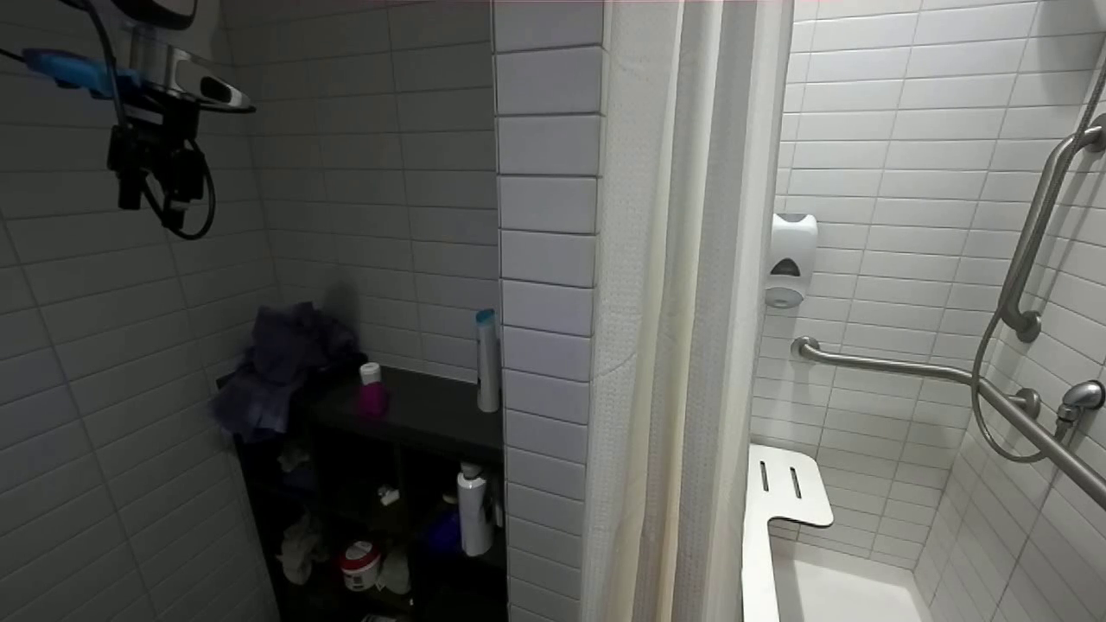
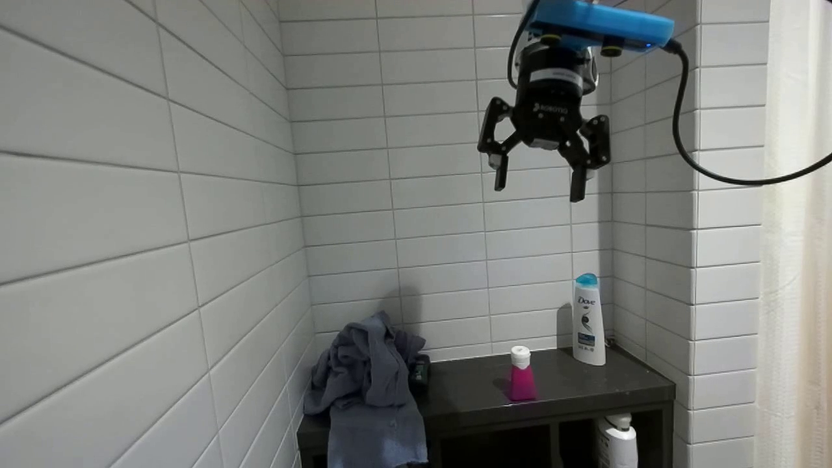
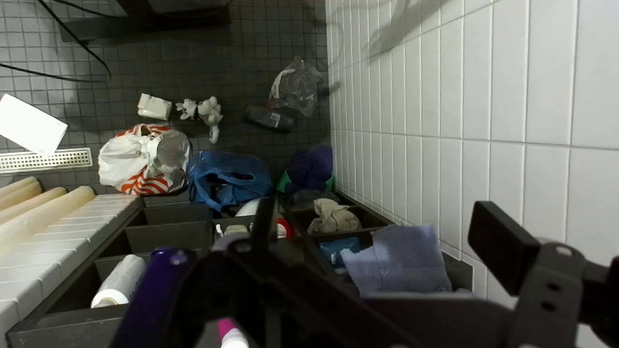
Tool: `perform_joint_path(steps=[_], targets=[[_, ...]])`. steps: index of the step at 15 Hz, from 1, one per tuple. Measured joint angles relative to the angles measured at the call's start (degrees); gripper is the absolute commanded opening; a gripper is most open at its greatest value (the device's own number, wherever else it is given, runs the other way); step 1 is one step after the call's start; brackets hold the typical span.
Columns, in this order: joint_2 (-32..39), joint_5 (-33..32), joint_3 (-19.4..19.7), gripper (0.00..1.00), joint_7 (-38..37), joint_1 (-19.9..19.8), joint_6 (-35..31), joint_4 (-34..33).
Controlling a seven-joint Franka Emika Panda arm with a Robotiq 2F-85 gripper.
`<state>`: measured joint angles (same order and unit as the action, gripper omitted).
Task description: Drop the purple bottle to the floor
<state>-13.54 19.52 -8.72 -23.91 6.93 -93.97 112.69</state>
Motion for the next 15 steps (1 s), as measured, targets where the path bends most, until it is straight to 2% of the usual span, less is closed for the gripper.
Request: perform_joint_path(steps=[15], targets=[[0.87, 0.01, 0.16, 1.0, 1.65, -0.1, -0.12, 0.03]])
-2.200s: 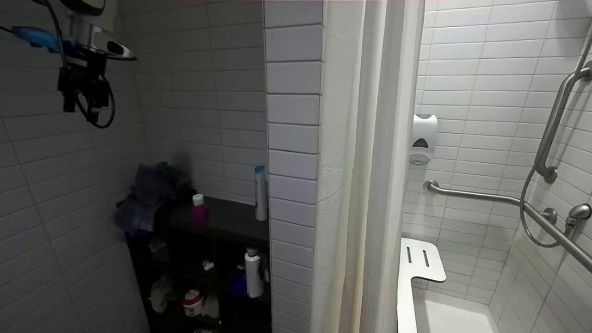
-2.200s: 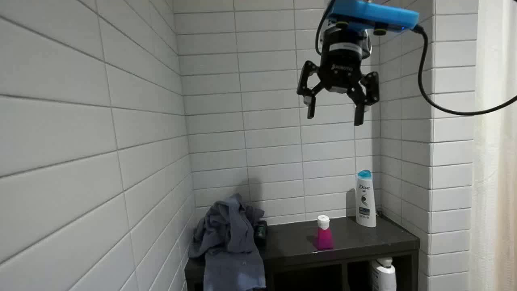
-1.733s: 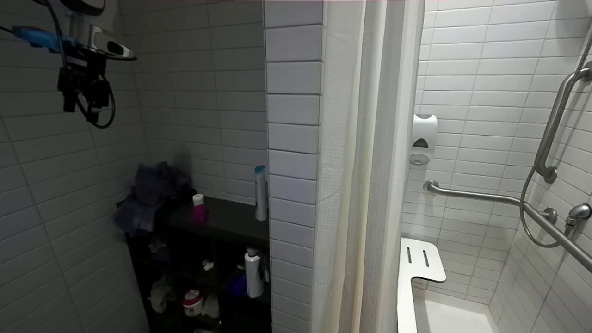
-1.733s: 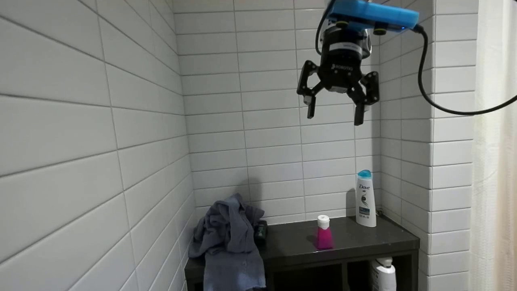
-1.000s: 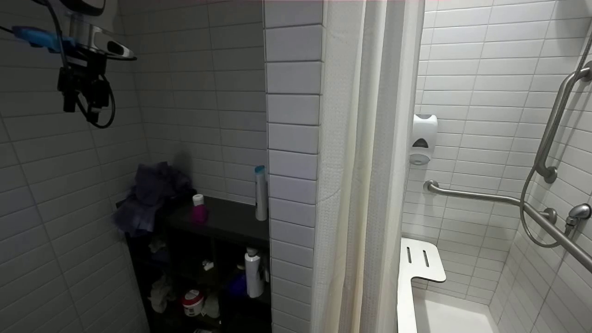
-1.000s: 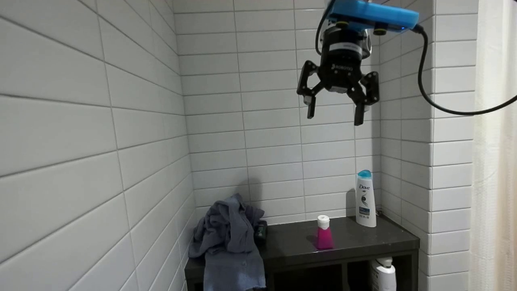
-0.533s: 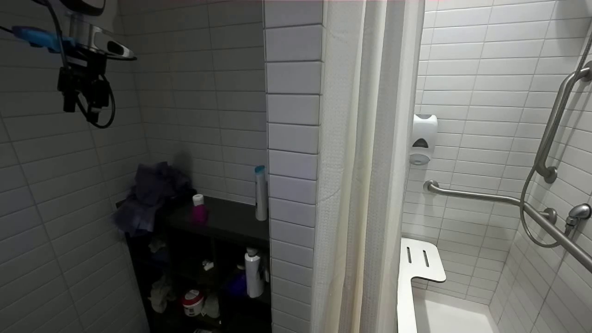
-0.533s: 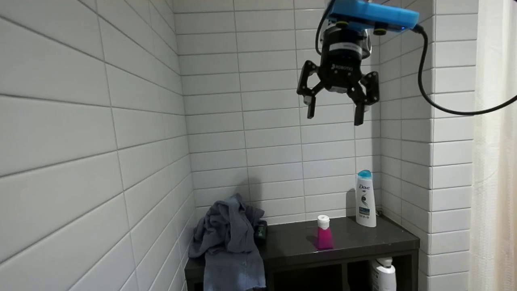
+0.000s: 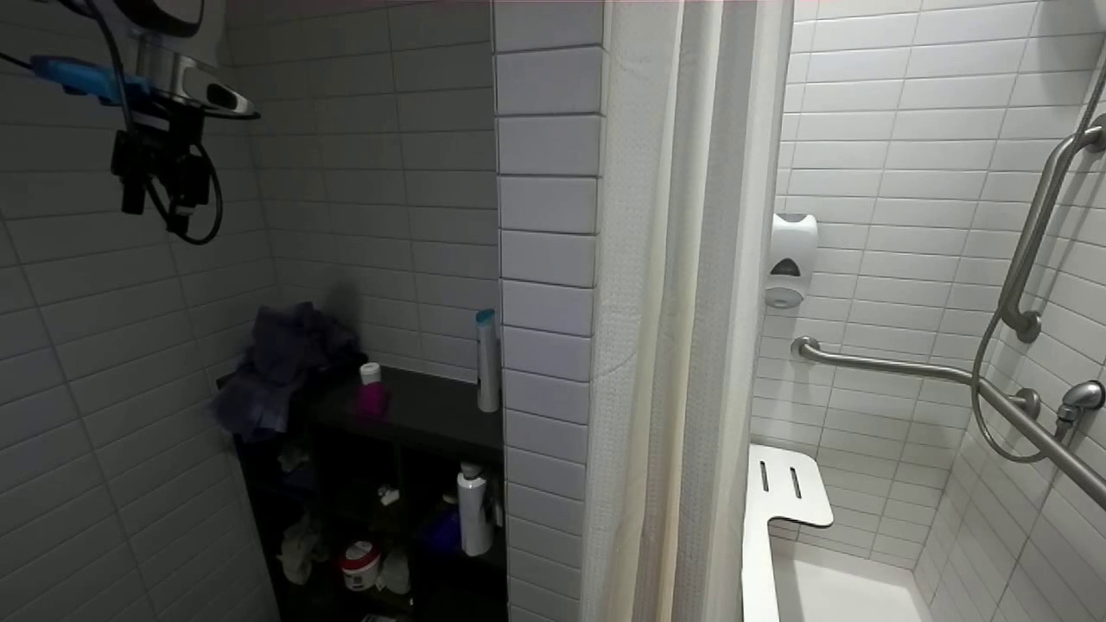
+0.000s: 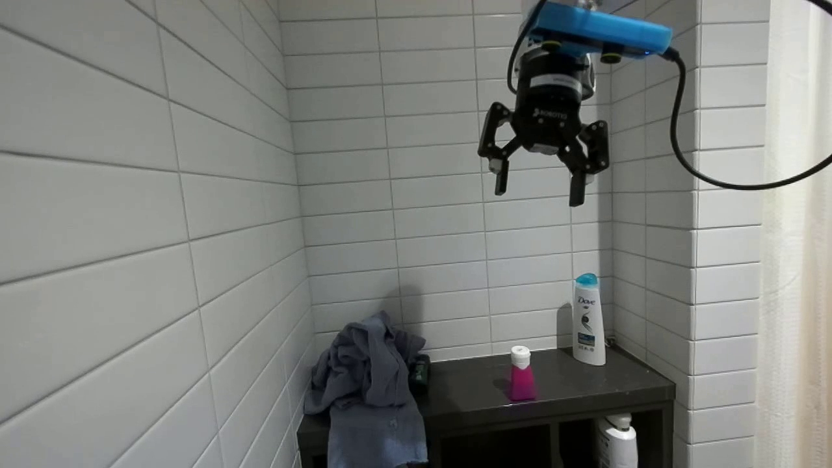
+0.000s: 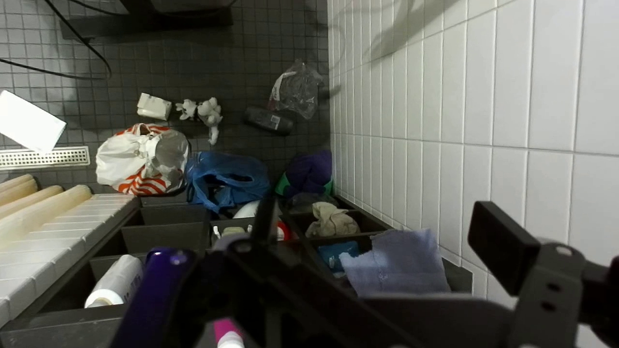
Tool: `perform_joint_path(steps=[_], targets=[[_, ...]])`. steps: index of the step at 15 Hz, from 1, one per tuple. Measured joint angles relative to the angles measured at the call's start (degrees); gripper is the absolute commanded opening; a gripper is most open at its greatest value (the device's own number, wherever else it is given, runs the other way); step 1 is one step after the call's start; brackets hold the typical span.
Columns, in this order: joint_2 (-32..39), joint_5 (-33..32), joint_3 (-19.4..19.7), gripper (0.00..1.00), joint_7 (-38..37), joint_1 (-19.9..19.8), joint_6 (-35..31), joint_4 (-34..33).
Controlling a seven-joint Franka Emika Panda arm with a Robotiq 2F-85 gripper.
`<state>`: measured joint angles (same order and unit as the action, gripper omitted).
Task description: Drop the purple bottle to the floor
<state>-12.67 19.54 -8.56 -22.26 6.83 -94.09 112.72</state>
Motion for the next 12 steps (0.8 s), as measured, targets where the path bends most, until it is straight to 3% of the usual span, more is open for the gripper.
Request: perform_joint_path(steps=[7, 12], targets=[[4.79, 0.98, 2.0, 1.0, 3.78, -1.28, -0.94, 0.31], [6.11, 0.73, 2.13, 1.0, 3.74, -1.7, -9.62, 3.09]])
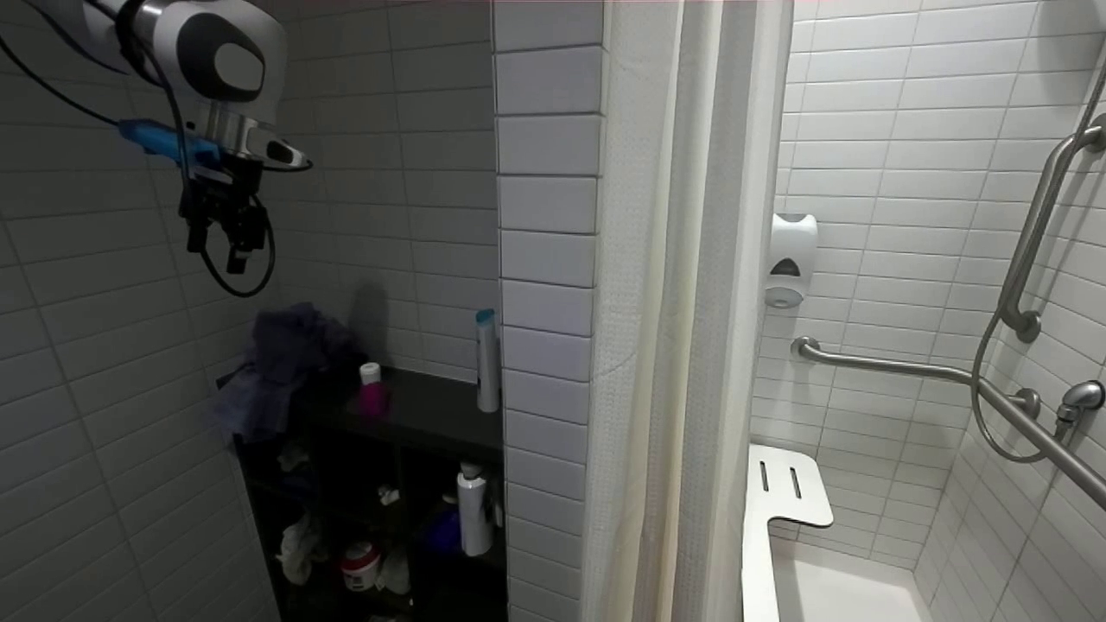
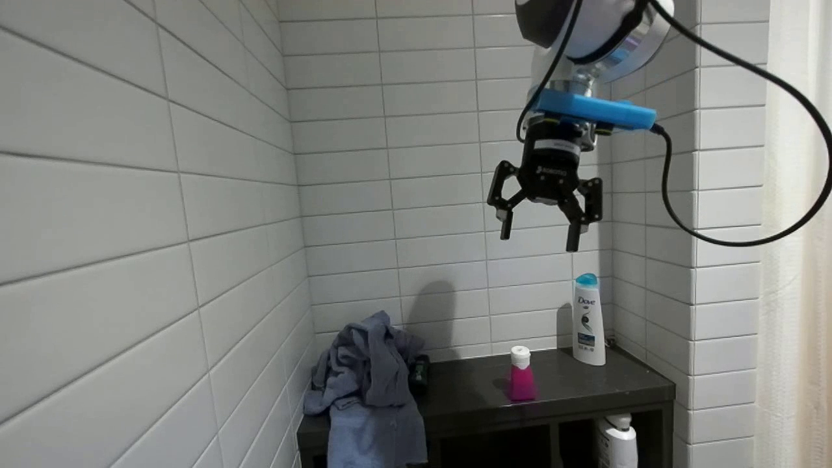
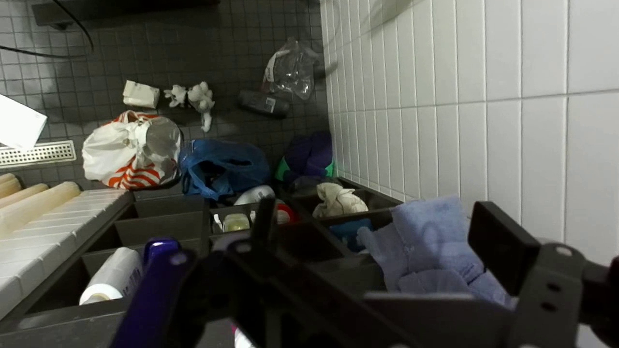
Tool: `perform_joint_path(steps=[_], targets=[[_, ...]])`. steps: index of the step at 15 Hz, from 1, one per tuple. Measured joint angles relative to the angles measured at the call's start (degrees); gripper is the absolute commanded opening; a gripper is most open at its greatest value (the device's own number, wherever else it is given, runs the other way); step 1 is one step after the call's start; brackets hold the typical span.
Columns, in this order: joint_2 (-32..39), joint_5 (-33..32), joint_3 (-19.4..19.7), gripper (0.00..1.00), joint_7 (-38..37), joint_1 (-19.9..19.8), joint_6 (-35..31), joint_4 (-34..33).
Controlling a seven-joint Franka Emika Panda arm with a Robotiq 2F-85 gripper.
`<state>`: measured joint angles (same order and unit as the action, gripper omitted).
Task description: Drop the purple bottle to the floor
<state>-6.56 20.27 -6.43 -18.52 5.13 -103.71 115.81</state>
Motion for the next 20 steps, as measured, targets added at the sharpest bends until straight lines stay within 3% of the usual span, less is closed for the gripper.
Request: perform_joint_path(steps=[6, 11, 16, 20], targets=[[1.19, -2.02, 0.08, 1.0, -1.47, -0.33, -7.07, 3.6], [1.48, -15.85, -0.86, 1.0, -16.0, -0.43, -13.6, 6.53], [4.22, -30.62, -3.68, 1.0, -31.88, 1.17, -12.1, 7.38], [7.98, -37.67, -4.78, 1.0, -39.29, 3.71, -7.19, 6.28]])
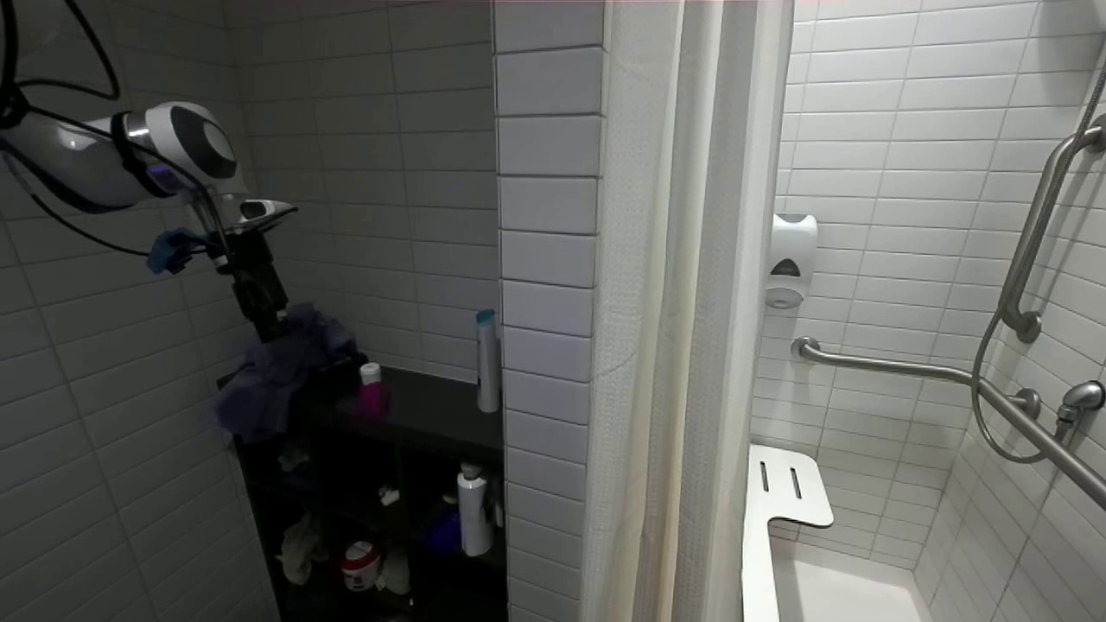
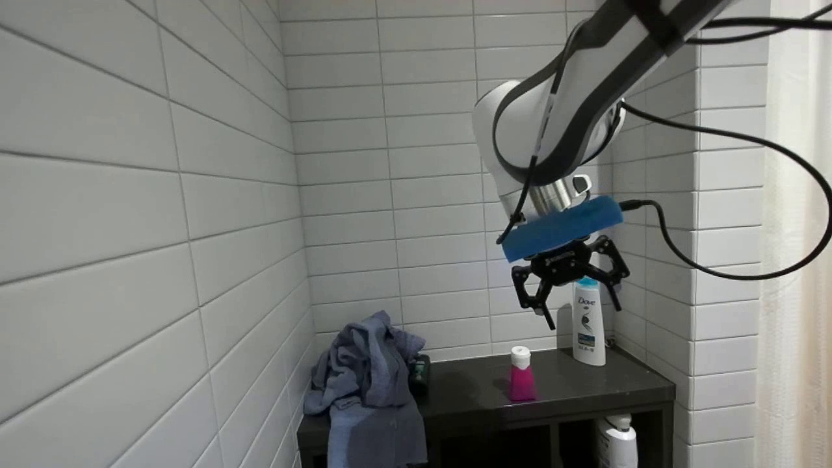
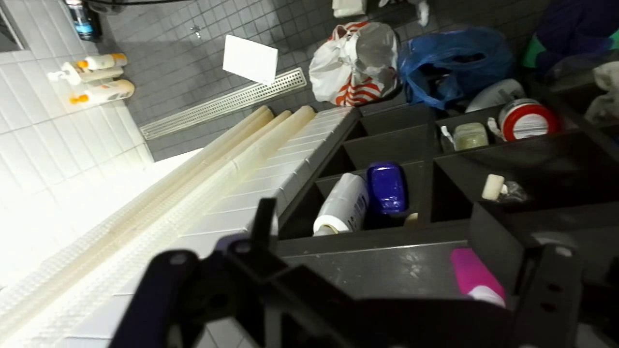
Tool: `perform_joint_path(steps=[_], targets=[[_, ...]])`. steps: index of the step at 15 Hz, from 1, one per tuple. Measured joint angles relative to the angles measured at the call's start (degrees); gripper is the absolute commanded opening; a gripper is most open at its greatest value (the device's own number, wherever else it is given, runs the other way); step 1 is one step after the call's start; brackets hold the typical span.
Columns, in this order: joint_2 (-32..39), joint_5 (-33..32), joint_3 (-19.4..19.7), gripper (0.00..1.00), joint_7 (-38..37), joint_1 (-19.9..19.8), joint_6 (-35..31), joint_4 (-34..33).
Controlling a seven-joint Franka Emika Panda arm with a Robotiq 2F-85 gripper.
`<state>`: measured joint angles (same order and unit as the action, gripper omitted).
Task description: Drop the purple bottle to the floor
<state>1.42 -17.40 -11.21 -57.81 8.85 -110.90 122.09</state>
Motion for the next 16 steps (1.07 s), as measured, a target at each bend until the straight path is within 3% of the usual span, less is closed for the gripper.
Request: perform_joint_path(steps=[7, 16], targets=[[6.38, -10.33, -0.43, 1.0, -9.88, 5.17, 7.94, -5.93], [14.73, -12.13, 0.95, 1.0, -16.87, 7.9, 4.15, -14.66]])
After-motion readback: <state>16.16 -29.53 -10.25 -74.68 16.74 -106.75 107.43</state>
